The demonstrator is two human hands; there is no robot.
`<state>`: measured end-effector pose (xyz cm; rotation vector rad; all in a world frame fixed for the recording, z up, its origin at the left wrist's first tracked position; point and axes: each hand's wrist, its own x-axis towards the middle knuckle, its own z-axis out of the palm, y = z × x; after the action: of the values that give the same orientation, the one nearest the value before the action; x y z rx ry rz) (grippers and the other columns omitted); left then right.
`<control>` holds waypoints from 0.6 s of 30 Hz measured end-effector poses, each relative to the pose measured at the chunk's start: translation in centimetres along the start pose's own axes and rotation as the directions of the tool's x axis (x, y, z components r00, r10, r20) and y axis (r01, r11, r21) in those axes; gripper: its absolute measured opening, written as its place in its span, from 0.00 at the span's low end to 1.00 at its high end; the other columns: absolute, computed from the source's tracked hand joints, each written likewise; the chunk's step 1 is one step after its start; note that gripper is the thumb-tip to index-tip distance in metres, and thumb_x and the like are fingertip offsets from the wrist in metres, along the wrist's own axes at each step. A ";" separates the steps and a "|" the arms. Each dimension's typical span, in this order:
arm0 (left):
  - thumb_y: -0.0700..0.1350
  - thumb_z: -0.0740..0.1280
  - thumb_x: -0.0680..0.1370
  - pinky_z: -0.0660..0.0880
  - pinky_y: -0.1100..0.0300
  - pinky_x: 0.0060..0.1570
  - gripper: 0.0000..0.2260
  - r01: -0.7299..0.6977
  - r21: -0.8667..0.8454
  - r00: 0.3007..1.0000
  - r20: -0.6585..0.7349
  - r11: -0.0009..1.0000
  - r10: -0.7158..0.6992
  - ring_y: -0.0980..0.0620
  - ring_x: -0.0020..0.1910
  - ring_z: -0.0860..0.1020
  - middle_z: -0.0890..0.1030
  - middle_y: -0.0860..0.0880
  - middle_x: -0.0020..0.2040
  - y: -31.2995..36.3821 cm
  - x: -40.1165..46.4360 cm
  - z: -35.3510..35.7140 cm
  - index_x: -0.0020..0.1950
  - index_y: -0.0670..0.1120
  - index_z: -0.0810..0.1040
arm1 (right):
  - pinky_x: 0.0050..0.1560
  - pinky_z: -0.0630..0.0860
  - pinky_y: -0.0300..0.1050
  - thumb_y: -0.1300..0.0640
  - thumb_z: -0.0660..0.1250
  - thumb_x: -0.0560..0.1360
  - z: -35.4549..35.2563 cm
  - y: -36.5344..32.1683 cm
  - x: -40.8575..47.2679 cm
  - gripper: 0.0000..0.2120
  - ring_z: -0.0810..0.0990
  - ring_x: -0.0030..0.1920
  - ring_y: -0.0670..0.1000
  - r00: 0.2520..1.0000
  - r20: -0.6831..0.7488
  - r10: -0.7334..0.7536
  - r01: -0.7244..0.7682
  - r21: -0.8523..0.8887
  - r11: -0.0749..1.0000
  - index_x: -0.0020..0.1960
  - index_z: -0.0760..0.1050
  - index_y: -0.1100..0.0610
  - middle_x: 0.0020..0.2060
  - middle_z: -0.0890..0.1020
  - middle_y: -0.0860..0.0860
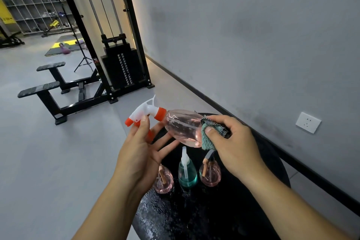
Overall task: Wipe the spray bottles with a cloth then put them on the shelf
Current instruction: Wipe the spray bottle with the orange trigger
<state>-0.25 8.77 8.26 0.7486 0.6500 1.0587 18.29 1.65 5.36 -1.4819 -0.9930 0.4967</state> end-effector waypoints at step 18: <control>0.49 0.63 0.84 0.85 0.39 0.51 0.13 -0.109 0.232 0.989 0.119 0.967 0.083 0.36 0.61 0.85 0.86 0.41 0.61 -0.9 0.8 -1.3 0.64 0.48 0.83 | 0.51 0.72 0.21 0.54 0.67 0.82 -1.1 -0.9 0.5 0.12 0.76 0.58 0.33 0.980 0.146 -0.134 0.173 -0.296 0.939 0.64 0.80 0.46 0.57 0.80 0.37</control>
<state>-0.51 9.58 6.62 1.0487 0.6593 1.0306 19.16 1.34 6.53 -1.6468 -1.3211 0.3335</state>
